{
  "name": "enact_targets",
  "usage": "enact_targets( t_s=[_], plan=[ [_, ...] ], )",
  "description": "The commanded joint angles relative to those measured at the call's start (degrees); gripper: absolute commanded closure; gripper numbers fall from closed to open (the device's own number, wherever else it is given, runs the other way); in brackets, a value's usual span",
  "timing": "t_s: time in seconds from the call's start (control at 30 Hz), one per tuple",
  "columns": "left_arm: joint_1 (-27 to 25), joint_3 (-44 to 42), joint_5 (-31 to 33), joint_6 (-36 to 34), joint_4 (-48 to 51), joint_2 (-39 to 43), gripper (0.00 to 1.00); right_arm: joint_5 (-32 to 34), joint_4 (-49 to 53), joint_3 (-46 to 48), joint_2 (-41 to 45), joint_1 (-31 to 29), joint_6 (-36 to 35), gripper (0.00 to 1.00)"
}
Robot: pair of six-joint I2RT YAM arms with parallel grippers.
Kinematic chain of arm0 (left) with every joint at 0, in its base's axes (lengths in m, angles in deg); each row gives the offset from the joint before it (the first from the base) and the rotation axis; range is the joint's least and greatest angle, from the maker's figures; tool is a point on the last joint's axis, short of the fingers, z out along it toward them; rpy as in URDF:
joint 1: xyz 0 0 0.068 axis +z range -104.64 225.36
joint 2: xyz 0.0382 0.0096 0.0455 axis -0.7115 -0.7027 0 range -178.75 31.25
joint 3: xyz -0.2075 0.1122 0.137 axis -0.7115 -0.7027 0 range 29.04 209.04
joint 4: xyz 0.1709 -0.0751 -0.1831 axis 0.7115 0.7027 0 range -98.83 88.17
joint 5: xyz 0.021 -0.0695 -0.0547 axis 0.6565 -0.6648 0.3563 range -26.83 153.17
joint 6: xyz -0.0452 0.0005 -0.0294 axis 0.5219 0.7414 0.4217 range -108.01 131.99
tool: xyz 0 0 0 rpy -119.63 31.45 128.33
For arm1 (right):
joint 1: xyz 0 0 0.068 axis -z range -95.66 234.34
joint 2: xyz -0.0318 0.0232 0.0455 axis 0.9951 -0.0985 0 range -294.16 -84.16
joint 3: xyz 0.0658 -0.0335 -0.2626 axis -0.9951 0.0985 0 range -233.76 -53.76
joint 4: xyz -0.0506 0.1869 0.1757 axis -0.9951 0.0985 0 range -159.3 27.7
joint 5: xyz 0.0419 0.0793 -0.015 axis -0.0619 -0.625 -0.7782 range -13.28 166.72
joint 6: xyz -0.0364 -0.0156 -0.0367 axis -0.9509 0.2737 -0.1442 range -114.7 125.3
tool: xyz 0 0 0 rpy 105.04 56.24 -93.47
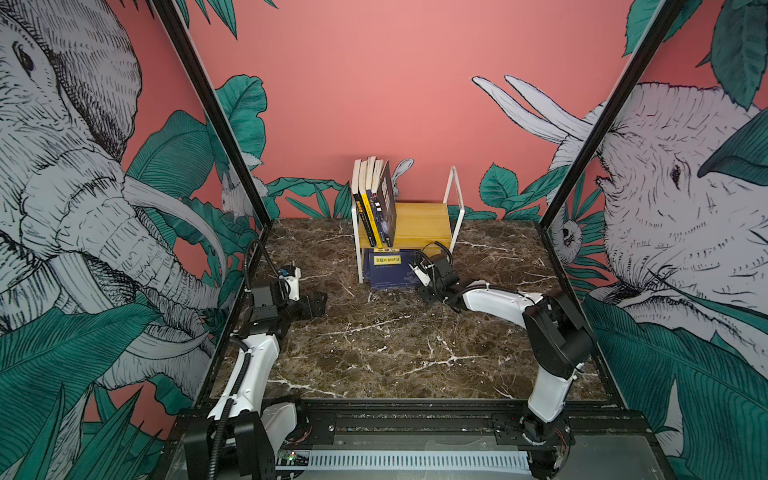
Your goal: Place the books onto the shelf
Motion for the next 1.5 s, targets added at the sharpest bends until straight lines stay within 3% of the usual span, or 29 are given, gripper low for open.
enact_targets(
  t_s=[0.0,0.27,0.5,0.8,0.87,1.03,1.47],
  plan=[
    [-0.24,0.35,-0.44,-0.55,0.35,0.95,0.01,1.32,-4.17,-1.57,-1.82,-1.52,2.65,0.39],
    [-0.19,0.33,-0.53,-0.60,0.41,1.08,0.01,9.26,-6.24,-4.36,-3.92,-2.57,9.76,0.40],
    [-0.33,0.18,-0.44,-0.55,0.49,1.26,0.01,9.85,-5.04,-2.41,-0.85,-4.65,12.00,0.38],
    [-0.19,0.00,-0.70,-0.53,0.06,1.05,0.01,11.62,-1.25,4.80,6.57,-12.54,13.20,0.38],
    [-0.28,-0.02,-0.86,-0.45,-0.03,1.06,0.01,11.53,-0.71,3.67,5.45,-14.63,14.56,0.44],
    [-0.22,-0.05,-0.79,-0.40,-0.10,1.23,0.01,11.26,-0.90,-2.36,-0.97,-16.33,19.86,1.00],
    [-0.45,0.08,-0.71,-0.26,0.25,1.70,0.01,11.52,-8.83,-10.94,-12.11,-16.48,22.15,1.00]
  ],
)
